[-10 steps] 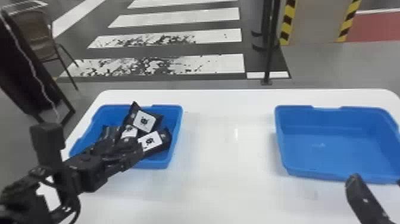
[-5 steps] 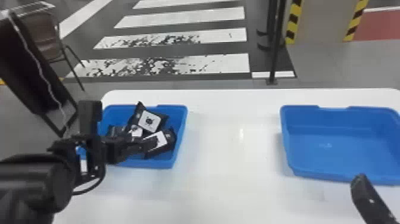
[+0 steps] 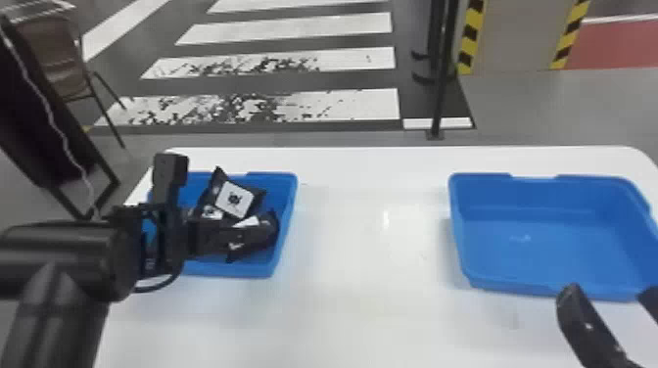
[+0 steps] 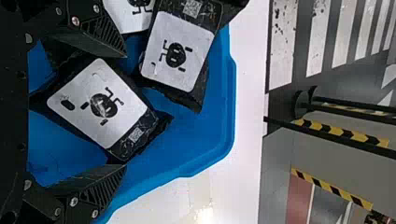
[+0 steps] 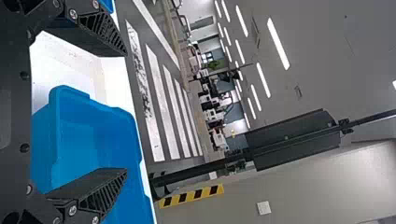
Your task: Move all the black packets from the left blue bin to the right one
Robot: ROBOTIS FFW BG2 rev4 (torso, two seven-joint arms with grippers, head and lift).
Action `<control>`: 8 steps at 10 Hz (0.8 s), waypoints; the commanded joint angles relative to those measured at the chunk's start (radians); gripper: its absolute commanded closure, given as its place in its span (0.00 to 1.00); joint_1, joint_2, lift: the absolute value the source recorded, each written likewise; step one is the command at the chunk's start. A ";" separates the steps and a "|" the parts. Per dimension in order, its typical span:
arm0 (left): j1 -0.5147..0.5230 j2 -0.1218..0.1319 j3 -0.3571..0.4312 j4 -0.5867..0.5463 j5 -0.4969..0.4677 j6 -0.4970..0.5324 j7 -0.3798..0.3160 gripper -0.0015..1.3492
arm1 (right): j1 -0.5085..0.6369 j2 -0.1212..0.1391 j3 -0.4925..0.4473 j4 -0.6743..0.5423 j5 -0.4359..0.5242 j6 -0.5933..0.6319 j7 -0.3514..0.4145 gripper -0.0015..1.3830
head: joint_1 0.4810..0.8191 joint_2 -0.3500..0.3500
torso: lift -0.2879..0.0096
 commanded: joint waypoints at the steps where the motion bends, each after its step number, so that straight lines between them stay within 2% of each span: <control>1: -0.014 0.009 -0.025 0.013 0.003 0.063 -0.002 0.17 | -0.003 0.000 0.003 0.003 -0.002 0.000 0.000 0.11 | 0.63 0.69 | 0.35; 2: -0.022 0.016 -0.035 0.028 0.005 0.093 -0.008 0.19 | -0.003 0.000 0.005 0.005 -0.006 0.000 0.000 0.11 | 0.63 0.68 | 0.35; 3: -0.041 0.029 -0.065 0.067 0.007 0.112 -0.022 0.28 | -0.003 0.000 0.005 0.005 -0.008 0.000 0.000 0.11 | 0.63 0.68 | 0.35; 4: -0.071 0.040 -0.097 0.101 -0.005 0.122 -0.046 0.46 | -0.003 0.000 0.007 0.008 -0.010 0.000 0.000 0.11 | 0.63 0.68 | 0.35; 6: -0.071 0.039 -0.097 0.104 -0.047 0.102 -0.061 0.87 | -0.006 0.000 0.007 0.008 -0.012 0.000 0.000 0.11 | 0.63 0.66 | 0.35; 8: -0.032 0.034 -0.063 0.047 -0.095 0.097 -0.075 0.90 | -0.006 0.000 0.007 0.008 -0.014 0.000 0.002 0.11 | 0.63 0.68 | 0.35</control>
